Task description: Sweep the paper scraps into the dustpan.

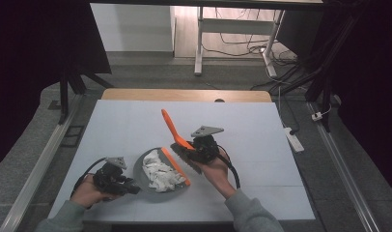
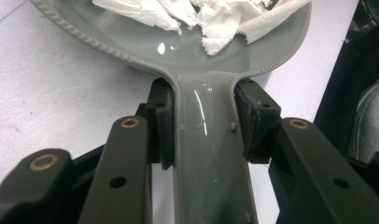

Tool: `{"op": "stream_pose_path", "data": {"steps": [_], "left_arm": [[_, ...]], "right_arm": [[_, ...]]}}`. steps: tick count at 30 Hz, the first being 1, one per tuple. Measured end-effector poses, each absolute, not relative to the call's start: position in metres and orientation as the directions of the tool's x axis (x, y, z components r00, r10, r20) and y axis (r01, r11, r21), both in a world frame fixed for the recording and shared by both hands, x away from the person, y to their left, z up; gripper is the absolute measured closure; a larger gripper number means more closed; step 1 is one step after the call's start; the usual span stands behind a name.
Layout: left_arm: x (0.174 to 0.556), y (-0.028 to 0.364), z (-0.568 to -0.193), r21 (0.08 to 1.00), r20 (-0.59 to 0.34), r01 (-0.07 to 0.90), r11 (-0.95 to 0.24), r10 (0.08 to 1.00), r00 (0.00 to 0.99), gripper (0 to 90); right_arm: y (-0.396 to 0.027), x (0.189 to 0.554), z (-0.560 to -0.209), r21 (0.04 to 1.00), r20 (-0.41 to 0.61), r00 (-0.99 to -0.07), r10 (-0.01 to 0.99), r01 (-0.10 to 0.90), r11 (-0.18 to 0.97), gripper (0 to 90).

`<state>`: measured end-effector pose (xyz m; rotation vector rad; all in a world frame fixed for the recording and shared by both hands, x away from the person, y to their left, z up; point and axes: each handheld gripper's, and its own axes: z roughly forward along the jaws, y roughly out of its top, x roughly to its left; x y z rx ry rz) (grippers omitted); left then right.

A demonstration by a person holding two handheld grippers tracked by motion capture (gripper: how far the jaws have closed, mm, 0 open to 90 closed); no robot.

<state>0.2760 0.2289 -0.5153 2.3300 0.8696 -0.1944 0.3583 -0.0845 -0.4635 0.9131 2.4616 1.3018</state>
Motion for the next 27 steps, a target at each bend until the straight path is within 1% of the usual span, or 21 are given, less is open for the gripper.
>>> {"op": "stream_pose_path", "data": {"steps": [4, 9, 10, 11, 12, 13, 15, 17, 20, 23, 24, 25, 27], "left_arm": [[0.276, 0.229, -0.515, 0.514, -0.341, 0.632, -0.580, 0.538, 0.771, 61.1], [0.276, 0.228, -0.516, 0.514, -0.341, 0.633, -0.579, 0.539, 0.770, 61.1], [0.276, 0.228, -0.516, 0.513, -0.340, 0.633, -0.579, 0.540, 0.770, 61.1], [0.276, 0.228, -0.516, 0.513, -0.341, 0.634, -0.578, 0.541, 0.769, 61.1], [0.276, 0.228, -0.516, 0.513, -0.341, 0.634, -0.579, 0.540, 0.769, 61.1], [0.276, 0.228, -0.516, 0.513, -0.341, 0.634, -0.579, 0.540, 0.769, 61.1], [0.276, 0.227, -0.515, 0.512, -0.341, 0.634, -0.579, 0.541, 0.769, 61.1], [0.276, 0.227, -0.515, 0.513, -0.340, 0.634, -0.579, 0.541, 0.769, 61.1], [0.276, 0.227, -0.516, 0.513, -0.342, 0.634, -0.579, 0.540, 0.769, 61.1], [0.276, 0.227, -0.516, 0.513, -0.342, 0.634, -0.579, 0.540, 0.769, 61.1], [0.276, 0.227, -0.516, 0.513, -0.342, 0.634, -0.579, 0.540, 0.769, 61.1], [0.276, 0.227, -0.516, 0.513, -0.342, 0.634, -0.579, 0.540, 0.769, 61.1], [0.275, 0.227, -0.515, 0.513, -0.341, 0.635, -0.578, 0.541, 0.769, 61.1]], "right_arm": [[-0.091, 0.359, -0.465, 0.799, 0.108, -0.782, 0.614, 0.436, 0.414, 70.1], [-0.102, 0.365, -0.471, 0.788, 0.201, -0.758, 0.621, 0.502, 0.357, 70.1], [-0.103, 0.366, -0.472, 0.785, 0.206, -0.754, 0.624, 0.509, 0.355, 70.1], [-0.101, 0.367, -0.474, 0.781, 0.201, -0.750, 0.631, 0.511, 0.359, 70.1], [-0.094, 0.367, -0.479, 0.769, 0.167, -0.750, 0.641, 0.506, 0.392, 70.1], [-0.094, 0.367, -0.479, 0.769, 0.167, -0.750, 0.641, 0.506, 0.392, 70.1], [-0.078, 0.366, -0.491, 0.734, 0.086, -0.757, 0.648, 0.487, 0.472, 70.2], [-0.074, 0.366, -0.493, 0.741, 0.087, -0.761, 0.642, 0.481, 0.470, 70.2], [-0.063, 0.359, -0.491, 0.736, 0.126, -0.779, 0.614, 0.488, 0.468, 70.1], [-0.059, 0.353, -0.485, 0.728, 0.256, -0.792, 0.555, 0.536, 0.429, 70.1], [-0.059, 0.351, -0.482, 0.733, 0.273, -0.796, 0.541, 0.536, 0.418, 70.1], [-0.059, 0.351, -0.482, 0.733, 0.273, -0.796, 0.541, 0.536, 0.418, 70.1], [-0.064, 0.350, -0.469, 0.766, 0.247, -0.803, 0.543, 0.505, 0.398, 70.1]]}}
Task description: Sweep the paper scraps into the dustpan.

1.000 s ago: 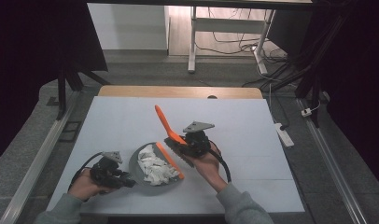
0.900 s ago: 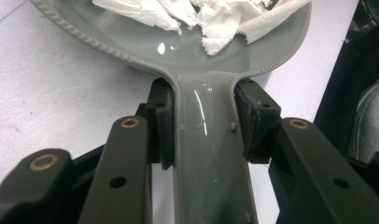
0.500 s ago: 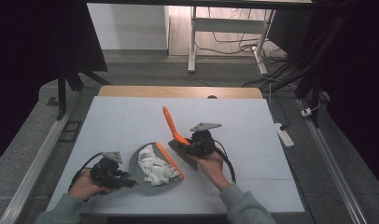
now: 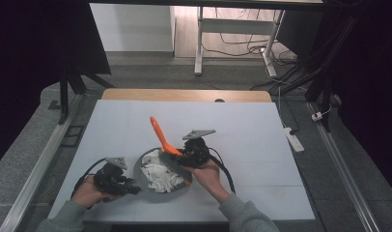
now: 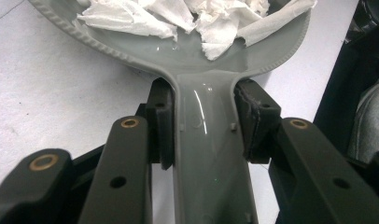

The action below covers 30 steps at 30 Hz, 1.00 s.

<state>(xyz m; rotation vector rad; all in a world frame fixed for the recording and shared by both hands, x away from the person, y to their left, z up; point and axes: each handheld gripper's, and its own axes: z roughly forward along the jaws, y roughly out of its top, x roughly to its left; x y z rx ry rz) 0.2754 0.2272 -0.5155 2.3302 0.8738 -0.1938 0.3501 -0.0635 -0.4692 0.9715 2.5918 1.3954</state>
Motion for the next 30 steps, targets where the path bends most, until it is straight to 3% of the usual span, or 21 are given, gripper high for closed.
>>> {"op": "stream_pose_path", "data": {"steps": [11, 14, 16, 20, 30], "left_arm": [[0.275, 0.227, -0.516, 0.511, -0.341, 0.635, -0.580, 0.541, 0.769, 61.1], [0.275, 0.227, -0.516, 0.511, -0.340, 0.635, -0.580, 0.542, 0.769, 61.1], [0.275, 0.227, -0.516, 0.511, -0.339, 0.634, -0.581, 0.541, 0.770, 61.1], [0.275, 0.226, -0.515, 0.512, -0.337, 0.633, -0.580, 0.543, 0.769, 61.1], [0.272, 0.222, -0.515, 0.512, -0.335, 0.633, -0.580, 0.544, 0.769, 61.1]], "right_arm": [[-0.104, 0.370, -0.460, 0.766, 0.317, -0.752, 0.578, 0.563, 0.311, 70.2], [-0.108, 0.372, -0.459, 0.776, 0.248, -0.750, 0.614, 0.533, 0.337, 70.1], [-0.109, 0.378, -0.466, 0.770, 0.130, -0.720, 0.682, 0.507, 0.389, 70.1], [-0.104, 0.387, -0.479, 0.750, 0.067, -0.690, 0.721, 0.511, 0.420, 70.1], [-0.057, 0.373, -0.493, 0.738, 0.078, -0.724, 0.686, 0.504, 0.449, 70.2]]}}
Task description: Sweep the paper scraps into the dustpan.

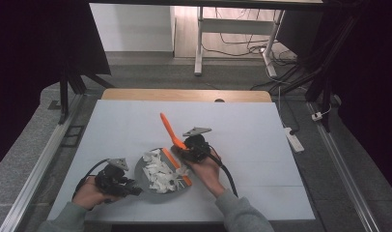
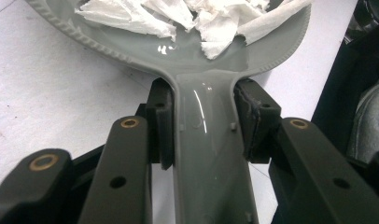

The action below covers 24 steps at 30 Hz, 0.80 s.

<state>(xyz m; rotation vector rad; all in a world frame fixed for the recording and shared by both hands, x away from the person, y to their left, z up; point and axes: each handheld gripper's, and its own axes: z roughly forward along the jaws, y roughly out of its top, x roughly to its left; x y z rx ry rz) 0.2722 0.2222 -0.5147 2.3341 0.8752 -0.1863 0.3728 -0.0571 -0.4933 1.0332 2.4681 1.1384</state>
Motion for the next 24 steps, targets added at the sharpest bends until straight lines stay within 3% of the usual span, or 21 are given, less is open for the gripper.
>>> {"op": "stream_pose_path", "data": {"steps": [5, 8, 16, 24], "left_arm": [[0.272, 0.222, -0.516, 0.511, -0.338, 0.637, -0.577, 0.546, 0.766, 61.1], [0.272, 0.222, -0.516, 0.512, -0.338, 0.639, -0.574, 0.549, 0.765, 61.1], [0.272, 0.222, -0.517, 0.509, -0.342, 0.642, -0.573, 0.550, 0.762, 61.1], [0.272, 0.222, -0.518, 0.507, -0.340, 0.642, -0.575, 0.551, 0.762, 61.1]], "right_arm": [[-0.042, 0.357, -0.491, 0.753, 0.093, -0.753, 0.651, 0.481, 0.448, 70.1], [-0.037, 0.349, -0.485, 0.754, 0.196, -0.772, 0.605, 0.513, 0.411, 70.2], [-0.039, 0.336, -0.458, 0.812, 0.119, -0.821, 0.559, 0.405, 0.421, 70.2], [-0.058, 0.334, -0.452, 0.799, 0.114, -0.826, 0.552, 0.407, 0.443, 70.1]]}}
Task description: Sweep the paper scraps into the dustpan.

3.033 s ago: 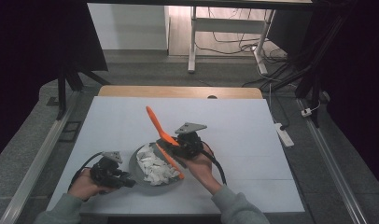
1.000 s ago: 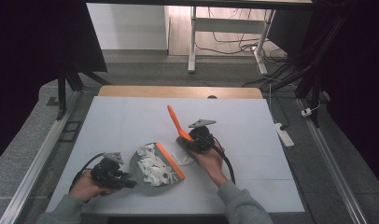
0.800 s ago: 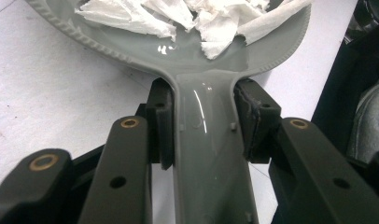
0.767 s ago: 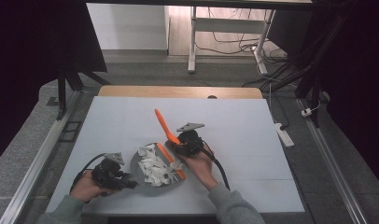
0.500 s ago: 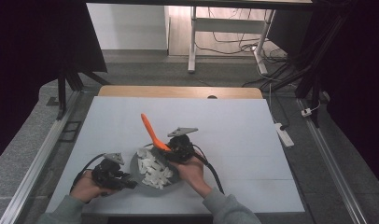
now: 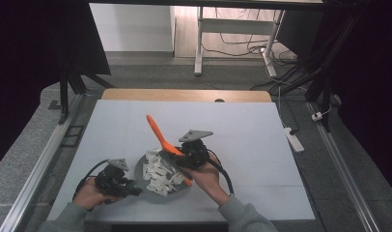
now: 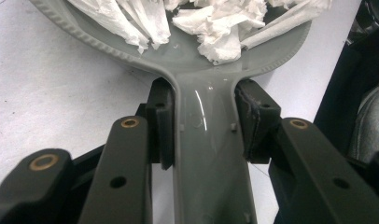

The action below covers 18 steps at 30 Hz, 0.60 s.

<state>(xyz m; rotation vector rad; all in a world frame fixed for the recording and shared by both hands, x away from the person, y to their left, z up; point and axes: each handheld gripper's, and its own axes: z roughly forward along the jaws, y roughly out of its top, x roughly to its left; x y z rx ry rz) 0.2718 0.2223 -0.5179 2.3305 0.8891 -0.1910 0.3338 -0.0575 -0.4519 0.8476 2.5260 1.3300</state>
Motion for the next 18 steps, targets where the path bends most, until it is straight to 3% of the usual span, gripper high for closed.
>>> {"op": "stream_pose_path", "data": {"steps": [11, 18], "left_arm": [[0.272, 0.221, -0.519, 0.505, -0.341, 0.642, -0.576, 0.550, 0.762, 61.1], [0.272, 0.222, -0.520, 0.504, -0.339, 0.640, -0.580, 0.548, 0.765, 61.1]], "right_arm": [[-0.059, 0.335, -0.451, 0.841, 0.155, -0.825, 0.543, 0.398, 0.365, 70.1], [-0.084, 0.344, -0.442, 0.866, 0.187, -0.792, 0.582, 0.412, 0.283, 70.1]]}}
